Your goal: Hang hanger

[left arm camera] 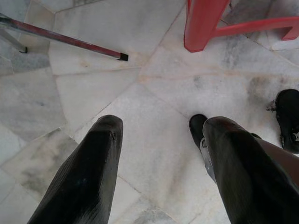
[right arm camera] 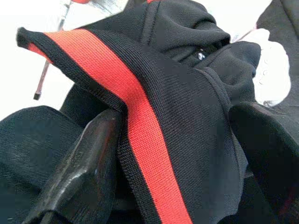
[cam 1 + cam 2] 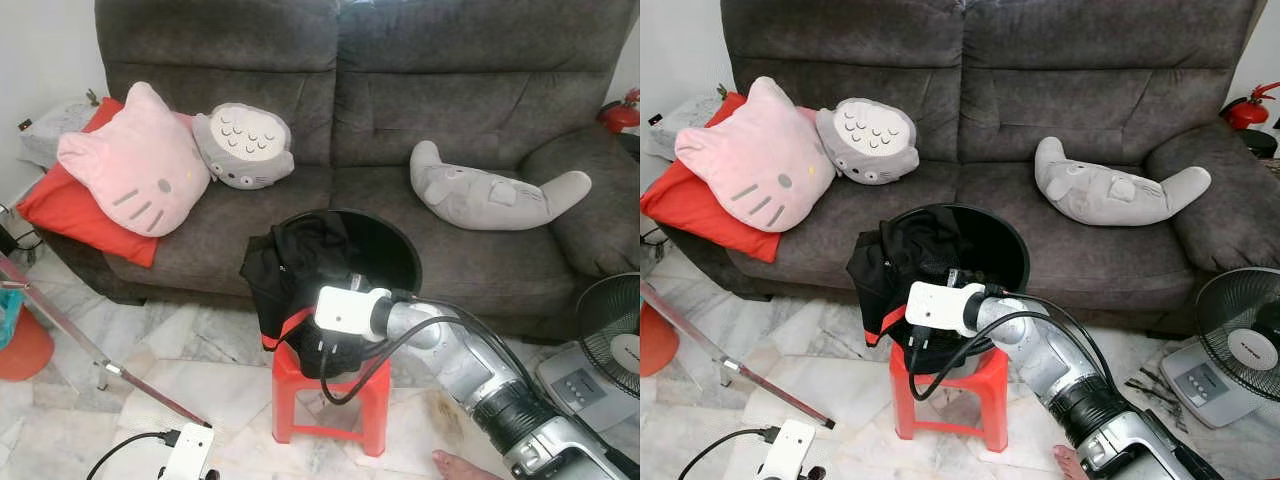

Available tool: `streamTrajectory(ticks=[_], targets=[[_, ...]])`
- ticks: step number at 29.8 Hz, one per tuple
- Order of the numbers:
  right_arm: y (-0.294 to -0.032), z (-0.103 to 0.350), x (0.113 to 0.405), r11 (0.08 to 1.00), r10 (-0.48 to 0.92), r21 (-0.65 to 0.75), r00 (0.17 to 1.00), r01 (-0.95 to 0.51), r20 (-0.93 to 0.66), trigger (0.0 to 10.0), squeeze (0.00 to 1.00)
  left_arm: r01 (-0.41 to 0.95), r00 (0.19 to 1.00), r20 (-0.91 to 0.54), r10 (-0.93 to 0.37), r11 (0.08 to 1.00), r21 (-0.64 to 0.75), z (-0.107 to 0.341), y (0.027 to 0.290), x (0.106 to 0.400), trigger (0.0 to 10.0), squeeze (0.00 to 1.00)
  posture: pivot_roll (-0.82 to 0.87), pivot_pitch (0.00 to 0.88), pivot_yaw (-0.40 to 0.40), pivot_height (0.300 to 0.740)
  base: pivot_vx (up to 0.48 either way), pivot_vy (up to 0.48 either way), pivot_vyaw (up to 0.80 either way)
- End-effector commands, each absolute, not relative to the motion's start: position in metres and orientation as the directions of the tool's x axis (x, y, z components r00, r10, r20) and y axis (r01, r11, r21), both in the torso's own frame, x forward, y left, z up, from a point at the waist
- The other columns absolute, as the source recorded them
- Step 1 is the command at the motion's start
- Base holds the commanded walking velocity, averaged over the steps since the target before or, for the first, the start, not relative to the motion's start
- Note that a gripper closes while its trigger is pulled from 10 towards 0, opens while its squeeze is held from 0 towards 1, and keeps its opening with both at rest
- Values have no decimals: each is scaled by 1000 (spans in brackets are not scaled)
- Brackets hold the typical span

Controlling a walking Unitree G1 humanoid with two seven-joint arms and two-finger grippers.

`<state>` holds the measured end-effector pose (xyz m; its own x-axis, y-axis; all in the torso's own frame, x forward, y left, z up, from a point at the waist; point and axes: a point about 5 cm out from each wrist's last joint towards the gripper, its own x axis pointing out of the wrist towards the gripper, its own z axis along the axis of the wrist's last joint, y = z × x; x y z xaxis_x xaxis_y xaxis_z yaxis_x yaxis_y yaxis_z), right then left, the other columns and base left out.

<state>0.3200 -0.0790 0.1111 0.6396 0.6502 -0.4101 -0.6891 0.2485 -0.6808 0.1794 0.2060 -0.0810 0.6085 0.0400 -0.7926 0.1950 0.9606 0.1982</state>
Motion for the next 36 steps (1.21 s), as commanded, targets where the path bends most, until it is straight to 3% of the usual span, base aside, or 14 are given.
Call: streamTrajectory(ticks=[1,8,18,36], targets=[[-83,117,326,289,629,-703,683,-650,-372,10000,0,195,597,-801,42,961,196,-82,208,177,10000,0,-58,0,40,740,0,0,0],[-87,118,330,361,591,-728,747,-583,-304,10000,0,195,604,-796,40,961,197,-82,206,178,10000,0,-58,0,40,740,0,0,0],[-79,136,332,407,638,-729,743,-550,-203,10000,0,199,609,-792,35,960,195,-82,205,178,10000,0,-60,0,41,740,0,0,0],[-97,116,340,452,503,-725,820,-520,-273,10000,0,208,616,-788,22,960,189,-81,203,181,10000,0,-57,0,40,740,0,0,0]])
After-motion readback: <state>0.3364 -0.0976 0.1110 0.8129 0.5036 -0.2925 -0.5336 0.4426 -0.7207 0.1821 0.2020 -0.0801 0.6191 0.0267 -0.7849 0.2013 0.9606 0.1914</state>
